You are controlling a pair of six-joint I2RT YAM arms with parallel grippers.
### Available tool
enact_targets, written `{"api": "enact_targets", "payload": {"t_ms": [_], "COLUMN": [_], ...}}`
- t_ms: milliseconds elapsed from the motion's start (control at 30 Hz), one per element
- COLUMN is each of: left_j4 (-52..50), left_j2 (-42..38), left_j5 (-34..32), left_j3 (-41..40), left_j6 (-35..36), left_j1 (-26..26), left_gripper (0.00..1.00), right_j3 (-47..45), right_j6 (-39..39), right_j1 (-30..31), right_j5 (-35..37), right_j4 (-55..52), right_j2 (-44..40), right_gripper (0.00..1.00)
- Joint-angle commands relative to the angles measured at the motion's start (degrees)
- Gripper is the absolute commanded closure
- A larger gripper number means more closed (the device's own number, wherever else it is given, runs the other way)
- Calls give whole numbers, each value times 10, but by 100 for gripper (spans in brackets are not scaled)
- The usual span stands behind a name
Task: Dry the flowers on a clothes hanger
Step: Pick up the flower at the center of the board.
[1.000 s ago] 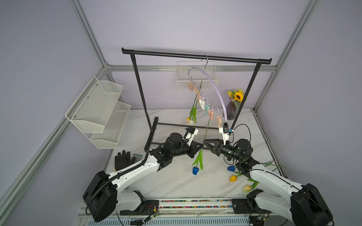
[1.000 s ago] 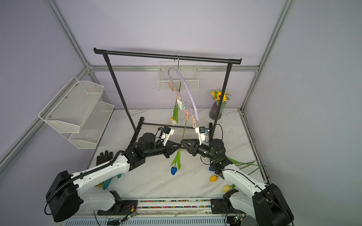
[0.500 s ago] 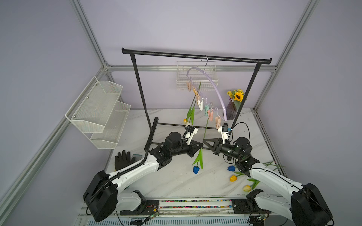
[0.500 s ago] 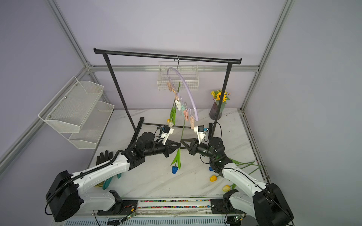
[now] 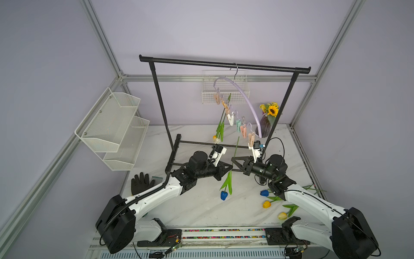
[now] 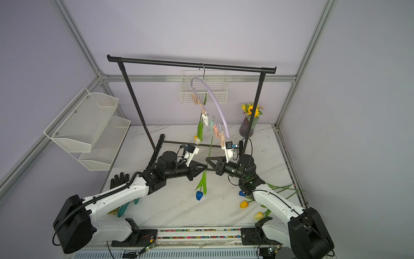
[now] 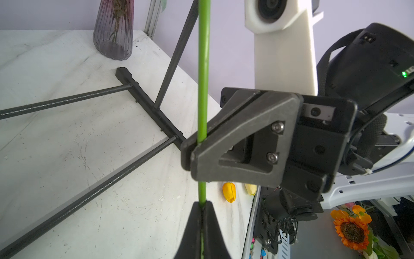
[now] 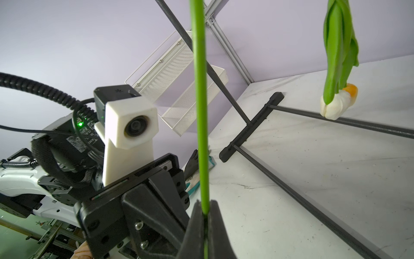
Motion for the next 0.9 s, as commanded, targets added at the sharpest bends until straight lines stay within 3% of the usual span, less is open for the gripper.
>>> {"api": "enact_targets", "payload": {"t_ms": [0, 100, 367, 667, 867], "left_j4": [8, -4, -47, -94, -124], "left_j2": [-4, -16, -80, -26, 41], "left_j5": [9, -5, -92, -119, -76], "left_j3": [22, 26, 50, 192, 306], "left_j6": [5, 9, 50, 73, 73], "left_j1": [10, 24, 80, 153, 197], "left_gripper": [94, 64, 32, 28, 35], "right_j3": [10, 11, 20, 181, 309], "right_j6": [-26, -34, -56, -84, -83], "right_j1": [3, 3, 2, -3, -28], "right_j5": [15, 84, 273, 366, 357], "right_j4": [-18, -55, -157, -270, -325], "right_j2": [-5, -19, -62, 39, 123], "right_gripper": [100, 100, 100, 100, 100]}}
